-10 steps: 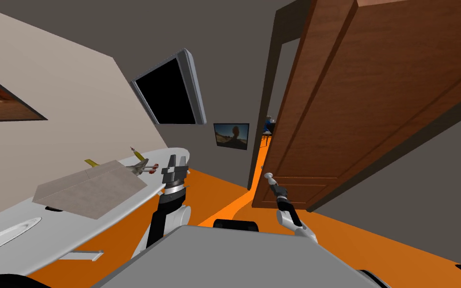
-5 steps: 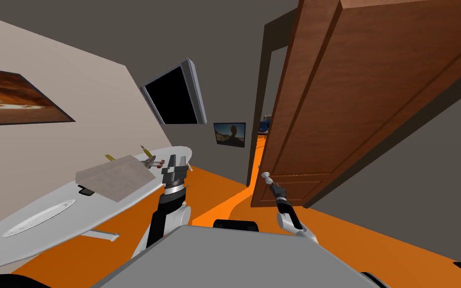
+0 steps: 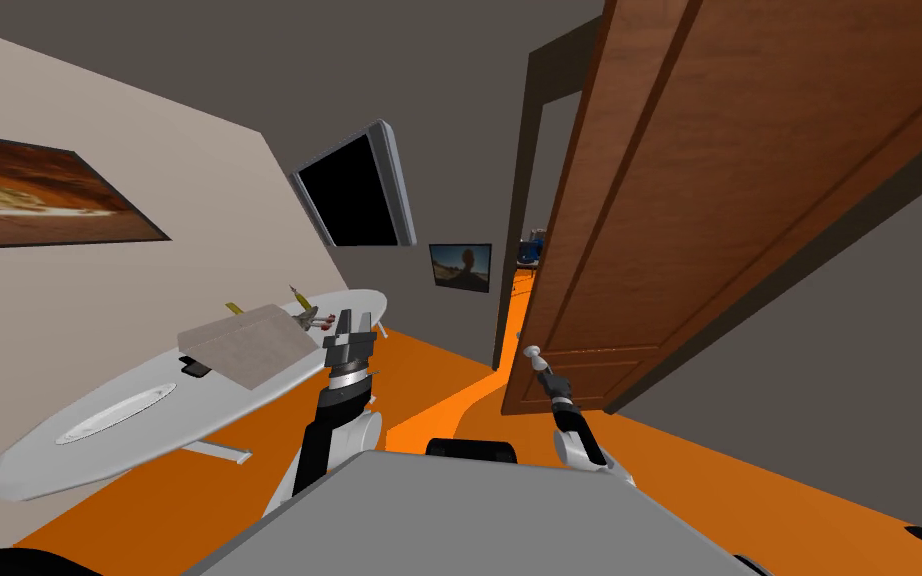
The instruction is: Pull the door open
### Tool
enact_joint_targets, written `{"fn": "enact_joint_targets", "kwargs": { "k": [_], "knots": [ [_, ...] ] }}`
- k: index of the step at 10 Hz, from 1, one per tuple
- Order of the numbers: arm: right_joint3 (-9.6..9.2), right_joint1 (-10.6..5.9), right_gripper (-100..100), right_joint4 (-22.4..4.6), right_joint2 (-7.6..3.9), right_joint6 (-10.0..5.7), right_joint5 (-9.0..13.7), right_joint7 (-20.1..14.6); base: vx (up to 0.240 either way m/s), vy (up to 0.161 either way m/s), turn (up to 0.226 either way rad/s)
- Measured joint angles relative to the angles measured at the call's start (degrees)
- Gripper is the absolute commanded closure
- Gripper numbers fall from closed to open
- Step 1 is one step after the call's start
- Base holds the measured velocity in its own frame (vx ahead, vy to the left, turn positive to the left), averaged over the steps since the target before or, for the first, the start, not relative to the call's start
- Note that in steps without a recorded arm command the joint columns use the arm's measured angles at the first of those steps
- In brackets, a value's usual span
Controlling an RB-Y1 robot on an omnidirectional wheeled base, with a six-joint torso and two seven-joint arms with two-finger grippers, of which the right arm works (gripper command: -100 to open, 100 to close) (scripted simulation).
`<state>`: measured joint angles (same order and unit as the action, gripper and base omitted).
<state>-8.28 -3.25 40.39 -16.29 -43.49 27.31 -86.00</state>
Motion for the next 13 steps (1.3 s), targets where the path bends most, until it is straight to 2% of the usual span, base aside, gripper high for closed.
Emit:
{"fn": "enact_joint_targets", "kwargs": {
  "k": [1,2,3,5,8,10,11,12,13],
  "knots": [
    [-0.72,-0.73,-100,-1.01,-0.01,-0.96,-0.36,-0.64,-0.071,-0.059,0.043],
    [-0.92,-0.21,-100,0.04,0.14,-0.94,-0.45,-0.63,-0.087,-0.039,0.045],
    [-1.33,0.99,-100,2.04,-0.19,-0.60,-0.63,-0.72,-0.116,-0.058,0.033],
    [-2.47,-0.28,-100,-0.55,-0.34,-2.50,-1.18,-2.15,-0.100,-0.032,0.035],
    [-2.68,0.30,-100,-0.02,-0.38,-2.30,-1.25,-2.26,-0.012,-0.007,0.003],
    [-2.82,1.46,-100,2.10,-0.62,-1.96,-1.34,-2.14,-0.039,-0.028,0.012],
    [-3.21,0.68,-100,0.19,-0.39,-3.48,-1.60,-2.66,-0.035,-0.021,0.006],
    [-3.27,0.56,-100,0.00,-0.15,-3.87,-1.63,-2.65,-0.032,-0.013,0.019],
    [-3.03,1.86,-100,2.82,-0.27,-2.35,-1.46,-1.94,-0.002,-0.035,-0.035]
  ]
}}
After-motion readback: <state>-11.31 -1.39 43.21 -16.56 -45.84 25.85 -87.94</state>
